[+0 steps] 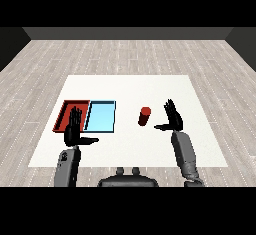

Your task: Pick the red can and put it in the red box

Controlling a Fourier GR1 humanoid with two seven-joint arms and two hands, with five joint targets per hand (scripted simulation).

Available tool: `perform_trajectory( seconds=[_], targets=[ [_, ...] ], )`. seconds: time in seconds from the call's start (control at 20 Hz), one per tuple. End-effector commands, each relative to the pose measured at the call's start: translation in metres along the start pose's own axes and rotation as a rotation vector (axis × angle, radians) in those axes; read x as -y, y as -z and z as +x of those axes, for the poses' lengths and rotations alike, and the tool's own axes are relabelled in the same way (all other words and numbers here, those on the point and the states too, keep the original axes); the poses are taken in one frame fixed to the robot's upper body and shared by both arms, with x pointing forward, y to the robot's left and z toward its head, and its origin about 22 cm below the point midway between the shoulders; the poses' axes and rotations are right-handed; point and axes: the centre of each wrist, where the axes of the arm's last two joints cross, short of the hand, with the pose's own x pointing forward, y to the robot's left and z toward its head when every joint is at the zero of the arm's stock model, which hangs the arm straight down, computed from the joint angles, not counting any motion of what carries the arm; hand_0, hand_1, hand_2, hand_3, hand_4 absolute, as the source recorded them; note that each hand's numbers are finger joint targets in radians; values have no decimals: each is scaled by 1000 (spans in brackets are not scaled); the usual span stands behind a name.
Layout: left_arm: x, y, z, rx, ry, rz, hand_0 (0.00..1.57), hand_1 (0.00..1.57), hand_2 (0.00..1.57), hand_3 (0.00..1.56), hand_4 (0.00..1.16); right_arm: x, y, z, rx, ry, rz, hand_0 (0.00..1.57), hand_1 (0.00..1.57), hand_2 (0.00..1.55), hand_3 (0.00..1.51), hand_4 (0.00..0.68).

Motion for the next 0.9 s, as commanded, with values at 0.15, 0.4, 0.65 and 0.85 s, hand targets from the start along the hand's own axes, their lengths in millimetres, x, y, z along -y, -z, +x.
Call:
perform_trajectory(
  seconds=[0.15,0.4,0.65,0.85],
  targets=[
    [12,4,-2,-4,8,-21,0,0,0,0,0,-9,-10,-24,-20,36,7,0,0,0,0,0],
    [3,7,3,-2,-5,-17,0,0,0,0,0,-29,-2,-39,-39,80,-1,0,0,0,0,0],
    [20,0,7,8,-2,-8,0,0,0,0,0,-40,25,-29,-48,107,5,0,0,0,0,0],
    [23,11,-6,10,-18,0,0,0,0,0,0,-52,24,-47,-55,102,13,0,0,0,0,0]
  ],
)
